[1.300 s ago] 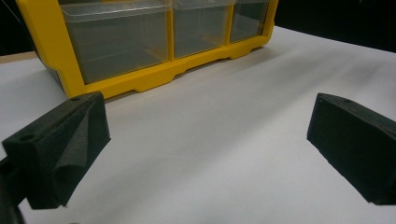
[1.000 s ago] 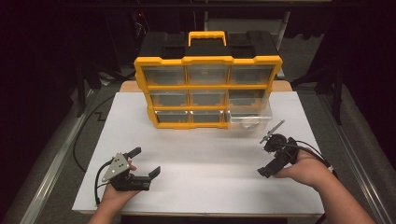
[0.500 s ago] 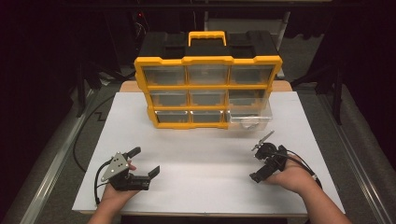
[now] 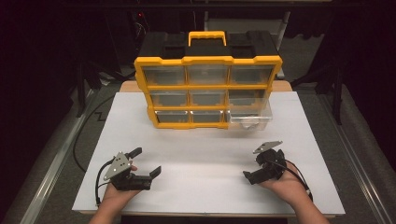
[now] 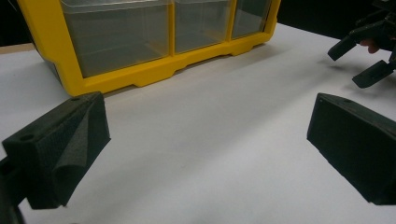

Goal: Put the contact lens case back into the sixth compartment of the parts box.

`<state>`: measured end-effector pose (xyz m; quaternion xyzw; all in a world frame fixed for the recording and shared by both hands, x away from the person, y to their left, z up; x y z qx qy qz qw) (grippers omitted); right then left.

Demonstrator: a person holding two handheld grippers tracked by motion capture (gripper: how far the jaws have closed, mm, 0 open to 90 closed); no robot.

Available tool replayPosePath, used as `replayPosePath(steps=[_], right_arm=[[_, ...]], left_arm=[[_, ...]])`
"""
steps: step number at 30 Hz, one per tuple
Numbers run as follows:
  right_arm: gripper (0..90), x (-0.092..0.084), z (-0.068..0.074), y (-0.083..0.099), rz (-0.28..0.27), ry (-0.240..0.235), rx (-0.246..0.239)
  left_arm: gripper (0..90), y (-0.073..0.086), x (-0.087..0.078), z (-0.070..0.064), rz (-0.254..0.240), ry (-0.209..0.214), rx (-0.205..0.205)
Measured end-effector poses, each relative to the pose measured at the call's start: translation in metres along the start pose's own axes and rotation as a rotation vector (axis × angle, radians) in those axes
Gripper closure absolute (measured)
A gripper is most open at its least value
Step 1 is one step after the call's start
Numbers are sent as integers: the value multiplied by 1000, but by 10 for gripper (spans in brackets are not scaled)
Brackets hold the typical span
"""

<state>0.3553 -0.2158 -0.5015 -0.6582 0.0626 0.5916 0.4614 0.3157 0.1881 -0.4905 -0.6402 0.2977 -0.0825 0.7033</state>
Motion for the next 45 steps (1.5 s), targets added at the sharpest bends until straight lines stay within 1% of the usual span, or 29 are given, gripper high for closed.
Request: replayPosePath(steps=[5, 10, 12, 15, 19, 22, 24, 26, 30, 32, 35, 39, 42, 45], right_arm=[[1, -3, 2, 2, -154, -24, 28], [1, -11, 3, 3, -311, -21, 39], [1, -14, 3, 4, -375, -9, 36], [1, -18, 4, 7, -436, -6, 50], [1, -23, 7, 14, -499, 16, 27], [1, -26, 6, 22, -522, 42, 14], [1, -26, 6, 25, -531, 27, 23], [1, -27, 6, 26, -543, 27, 21], [1, -30, 8, 24, -575, 20, 20], [1, -31, 9, 23, -585, 17, 23], [1, -29, 9, 22, -580, 18, 15], [1, -30, 8, 21, -585, 22, 18], [1, -29, 6, 23, -573, 27, 19], [1, -29, 6, 25, -571, 35, 22]], left_arm=[[4, 0, 0, 1, 7, -7, -7], [4, 0, 1, 1, 9, -10, -7], [4, 0, 0, 1, 10, -10, -11], [4, 0, 0, 1, 14, -13, -13], [4, 0, -1, 3, 19, -18, -21], [4, 2, 0, 4, 27, -26, -33], [4, 2, 2, 5, 36, -30, -31], [4, 2, 3, 4, 38, -31, -39], [4, 3, 2, 4, 44, -37, -35], [4, 3, 1, 6, 40, -47, -52], [4, 2, 0, 8, 31, -45, -67], [4, 3, 2, 7, 38, -43, -53], [4, 3, 3, 6, 42, -43, -55], [4, 2, 3, 6, 40, -53, -40]])
Point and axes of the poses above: each handheld gripper's, and its own axes: x roughly forward along the jaws, y roughly out of its underside, z roughly to its left, the point moved 5 cm from there along x, roughly forward along the jaws, and after that the axes turned 13 degrees about -y, right-handed, at the moved point
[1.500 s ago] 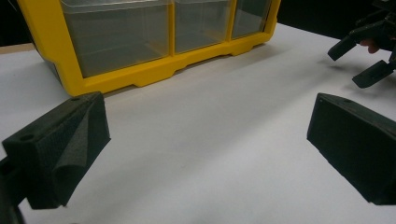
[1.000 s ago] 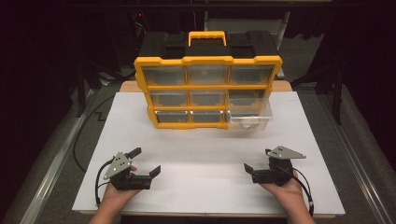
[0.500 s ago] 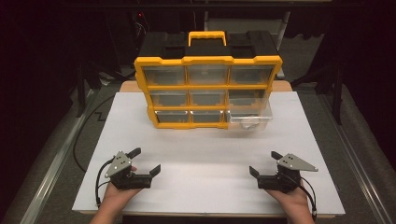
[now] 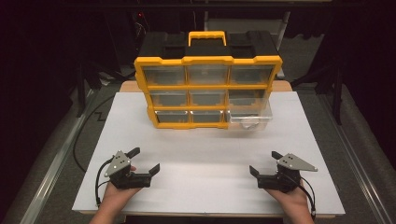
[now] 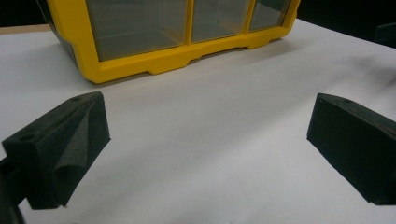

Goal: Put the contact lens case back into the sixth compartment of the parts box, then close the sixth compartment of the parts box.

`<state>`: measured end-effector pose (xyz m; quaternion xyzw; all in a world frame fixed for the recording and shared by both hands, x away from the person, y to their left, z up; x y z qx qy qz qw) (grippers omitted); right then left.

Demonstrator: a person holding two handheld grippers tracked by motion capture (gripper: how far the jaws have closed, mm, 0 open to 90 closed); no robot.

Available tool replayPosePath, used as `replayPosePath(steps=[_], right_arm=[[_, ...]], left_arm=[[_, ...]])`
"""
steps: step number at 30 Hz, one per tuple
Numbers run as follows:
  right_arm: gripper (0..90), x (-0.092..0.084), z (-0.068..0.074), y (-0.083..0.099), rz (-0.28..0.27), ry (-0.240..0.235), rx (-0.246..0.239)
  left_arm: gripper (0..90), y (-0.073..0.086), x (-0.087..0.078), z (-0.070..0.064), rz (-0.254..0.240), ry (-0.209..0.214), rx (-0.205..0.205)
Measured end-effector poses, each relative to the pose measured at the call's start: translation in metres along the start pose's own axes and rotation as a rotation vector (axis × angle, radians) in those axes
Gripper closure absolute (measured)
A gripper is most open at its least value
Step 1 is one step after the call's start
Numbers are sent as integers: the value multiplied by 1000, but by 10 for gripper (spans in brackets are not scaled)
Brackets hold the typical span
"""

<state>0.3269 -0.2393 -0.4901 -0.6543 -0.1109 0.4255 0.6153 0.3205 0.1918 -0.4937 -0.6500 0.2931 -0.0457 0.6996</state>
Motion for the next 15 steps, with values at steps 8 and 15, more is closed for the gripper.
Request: replayPosePath(steps=[8, 15], right_arm=[[1, -4, 0, 0, 7, 6, -10], [16, -6, -2, 0, 1, 17, -3]], left_arm=[[4, -1, 0, 0, -3, -6, -9], [4, 0, 1, -1, 1, -3, 4]])
Point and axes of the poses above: each handheld gripper's, and its own axes: x roughly forward along the jaws, y roughly out of its underside, z roughly to its left, the point moved 5 cm from there along x, roughly forward along the jaws, and after that the axes turned 13 degrees about -y, right-handed, at the moved point
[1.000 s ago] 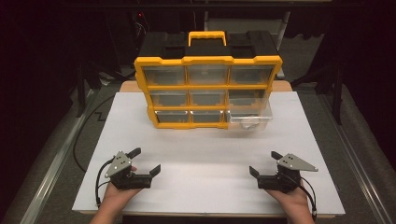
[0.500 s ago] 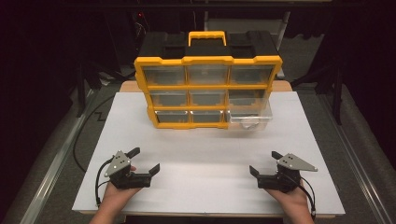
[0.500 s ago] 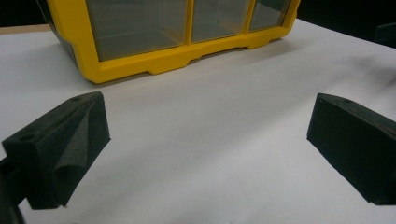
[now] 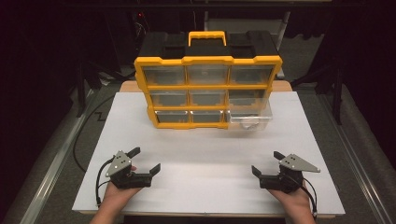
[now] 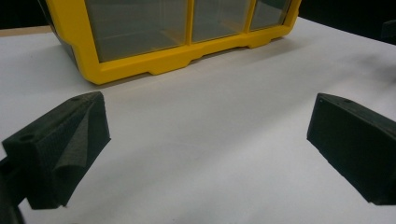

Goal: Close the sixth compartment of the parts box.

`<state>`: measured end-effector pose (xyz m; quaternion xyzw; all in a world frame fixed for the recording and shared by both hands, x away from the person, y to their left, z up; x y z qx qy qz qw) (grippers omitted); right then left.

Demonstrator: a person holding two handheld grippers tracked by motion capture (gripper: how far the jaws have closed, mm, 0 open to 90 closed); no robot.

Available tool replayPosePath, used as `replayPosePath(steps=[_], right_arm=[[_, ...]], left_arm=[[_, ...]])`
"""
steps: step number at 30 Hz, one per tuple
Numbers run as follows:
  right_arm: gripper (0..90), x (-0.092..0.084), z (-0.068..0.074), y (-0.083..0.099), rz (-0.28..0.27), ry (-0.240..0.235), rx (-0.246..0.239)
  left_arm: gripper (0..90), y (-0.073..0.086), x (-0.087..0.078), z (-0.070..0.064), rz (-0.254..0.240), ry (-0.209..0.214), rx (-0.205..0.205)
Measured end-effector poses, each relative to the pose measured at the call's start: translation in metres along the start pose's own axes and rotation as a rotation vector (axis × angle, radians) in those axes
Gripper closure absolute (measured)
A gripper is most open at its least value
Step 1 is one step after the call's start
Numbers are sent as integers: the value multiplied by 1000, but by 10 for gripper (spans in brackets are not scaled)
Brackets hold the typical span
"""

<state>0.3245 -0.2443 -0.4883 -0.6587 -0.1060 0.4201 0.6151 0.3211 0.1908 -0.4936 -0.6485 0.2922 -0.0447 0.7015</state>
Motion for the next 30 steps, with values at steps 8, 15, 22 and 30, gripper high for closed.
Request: replayPosePath(steps=[8, 15, 22, 30], right_arm=[[56, -1, 2, -1, -19, -22, 13], [141, -3, 2, -2, -24, -9, -2], [218, -4, 3, -2, -29, -1, -20], [333, -4, 3, -2, -25, 14, -33]], left_arm=[[4, 0, -3, 1, -3, -2, 4], [4, -1, -3, -1, -7, 7, 5], [4, -1, -3, -2, -8, 8, 10], [4, -1, -3, -2, -7, 11, 14]])
Point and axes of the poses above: each handheld gripper's, and its own axes: x roughly forward along the jaws, y roughly out of its underside, z roughly to its left, the point moved 5 cm from there along x, roughly forward along the jaws, and after that the axes turned 13 degrees about -y, right-handed, at the moved point
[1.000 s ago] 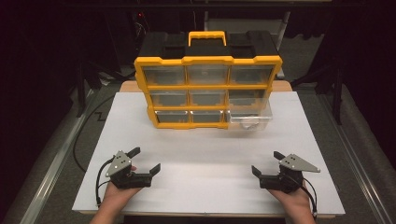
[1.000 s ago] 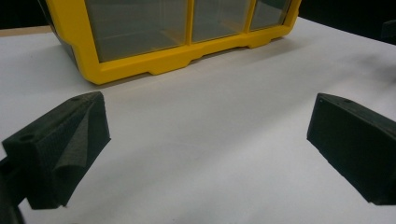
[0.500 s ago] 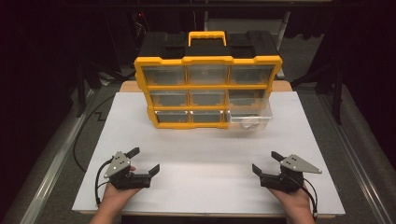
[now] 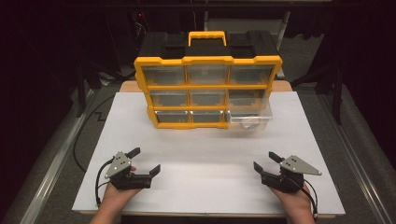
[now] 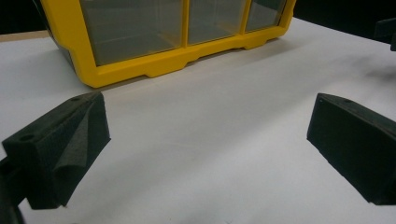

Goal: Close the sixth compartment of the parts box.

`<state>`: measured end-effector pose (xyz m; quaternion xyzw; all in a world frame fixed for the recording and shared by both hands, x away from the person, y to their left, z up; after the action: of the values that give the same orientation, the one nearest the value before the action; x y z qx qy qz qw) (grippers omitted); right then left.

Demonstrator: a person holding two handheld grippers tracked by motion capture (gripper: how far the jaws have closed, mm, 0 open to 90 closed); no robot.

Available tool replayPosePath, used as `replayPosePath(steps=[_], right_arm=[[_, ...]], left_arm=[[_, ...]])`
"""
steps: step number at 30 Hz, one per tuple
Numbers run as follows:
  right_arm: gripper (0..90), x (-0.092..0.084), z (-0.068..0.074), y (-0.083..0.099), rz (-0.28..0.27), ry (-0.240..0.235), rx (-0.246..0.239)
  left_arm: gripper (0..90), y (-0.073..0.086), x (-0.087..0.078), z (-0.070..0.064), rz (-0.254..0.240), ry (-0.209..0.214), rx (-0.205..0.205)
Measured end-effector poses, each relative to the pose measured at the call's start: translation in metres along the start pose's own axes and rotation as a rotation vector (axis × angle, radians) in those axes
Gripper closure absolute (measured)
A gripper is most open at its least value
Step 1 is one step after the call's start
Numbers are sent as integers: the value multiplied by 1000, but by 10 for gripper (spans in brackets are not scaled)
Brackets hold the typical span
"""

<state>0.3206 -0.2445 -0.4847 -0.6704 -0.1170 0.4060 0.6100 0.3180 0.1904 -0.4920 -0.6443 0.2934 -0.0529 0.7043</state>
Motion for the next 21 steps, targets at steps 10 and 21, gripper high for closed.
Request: replayPosePath(steps=[10, 21], right_arm=[[529, -3, 0, -1, -17, 13, -8], [746, -5, 1, -3, -20, 32, -11]], left_arm=[[4, 0, 0, 0, 1, -1, 2], [4, 0, 0, 0, 1, 2, 4]])
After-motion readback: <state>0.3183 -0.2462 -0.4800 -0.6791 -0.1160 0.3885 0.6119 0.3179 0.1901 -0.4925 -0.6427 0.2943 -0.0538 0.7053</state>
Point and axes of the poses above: each handheld gripper's, and its own axes: x roughly forward along the jaws, y roughly out of its underside, z roughly to its left, the point moved 5 cm from there along x, roughly forward along the jaws, and after that the axes turned 13 degrees about -y, right-handed, at the moved point
